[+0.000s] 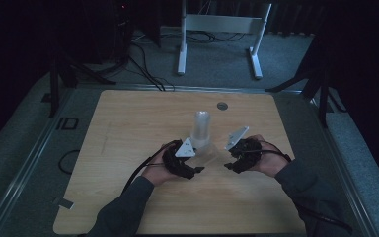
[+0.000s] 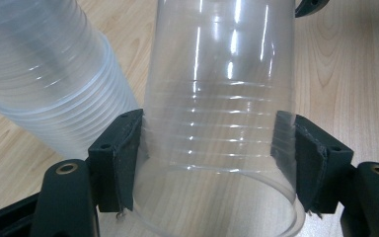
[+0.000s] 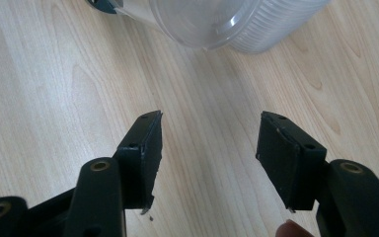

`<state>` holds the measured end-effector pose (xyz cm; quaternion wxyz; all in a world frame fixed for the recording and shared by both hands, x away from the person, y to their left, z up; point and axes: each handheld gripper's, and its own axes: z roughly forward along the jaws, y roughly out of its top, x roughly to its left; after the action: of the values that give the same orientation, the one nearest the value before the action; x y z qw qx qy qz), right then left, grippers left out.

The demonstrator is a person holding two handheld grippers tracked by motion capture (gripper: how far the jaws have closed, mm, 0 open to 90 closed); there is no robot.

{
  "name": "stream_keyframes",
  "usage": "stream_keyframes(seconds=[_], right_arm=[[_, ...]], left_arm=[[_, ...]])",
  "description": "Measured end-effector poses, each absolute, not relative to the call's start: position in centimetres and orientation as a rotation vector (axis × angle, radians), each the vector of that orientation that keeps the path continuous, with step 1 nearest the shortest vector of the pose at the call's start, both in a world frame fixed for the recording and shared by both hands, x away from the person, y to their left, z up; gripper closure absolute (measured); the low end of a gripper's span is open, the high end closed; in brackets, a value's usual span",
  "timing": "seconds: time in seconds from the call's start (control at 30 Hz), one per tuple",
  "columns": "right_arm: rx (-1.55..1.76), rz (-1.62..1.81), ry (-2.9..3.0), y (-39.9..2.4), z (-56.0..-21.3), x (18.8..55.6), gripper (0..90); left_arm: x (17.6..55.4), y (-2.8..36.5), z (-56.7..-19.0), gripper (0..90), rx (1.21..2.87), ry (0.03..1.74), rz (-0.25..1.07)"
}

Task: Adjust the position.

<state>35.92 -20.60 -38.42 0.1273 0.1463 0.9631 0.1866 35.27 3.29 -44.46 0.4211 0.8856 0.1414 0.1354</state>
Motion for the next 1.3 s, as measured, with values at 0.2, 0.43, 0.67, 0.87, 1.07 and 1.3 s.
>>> stream_keyframes(seconds=[0.2, 0.43, 0.67, 0.87, 1.07, 1.3], right_arm=[[0.384, 0.494, 2.825, -20.3, -38.5, 35.8, 42.6], [0.343, 0.444, 2.850, -20.0, -38.6, 35.6, 42.4], [0.301, 0.405, 2.871, -19.5, -38.7, 35.5, 42.3], [0.258, 0.376, 2.890, -19.2, -38.8, 35.4, 42.1], [0.220, 0.342, 2.910, -18.8, -38.7, 35.3, 41.9], [0.203, 0.325, 2.933, -18.4, -38.7, 35.1, 41.3]], left_arm=[[35.2, 3.2, -44.6, 29.8, 2.243, 0.334, 0.336], [35.1, 3.1, -44.8, 29.8, 2.277, 0.304, 0.326], [35.1, 2.8, -45.1, 29.8, 2.326, 0.275, 0.302], [35.0, 2.8, -45.2, 29.9, 2.352, 0.256, 0.276], [35.0, 2.7, -45.2, 30.0, 2.373, 0.242, 0.265], [34.8, 2.5, -45.1, 29.9, 2.416, 0.220, 0.265]])
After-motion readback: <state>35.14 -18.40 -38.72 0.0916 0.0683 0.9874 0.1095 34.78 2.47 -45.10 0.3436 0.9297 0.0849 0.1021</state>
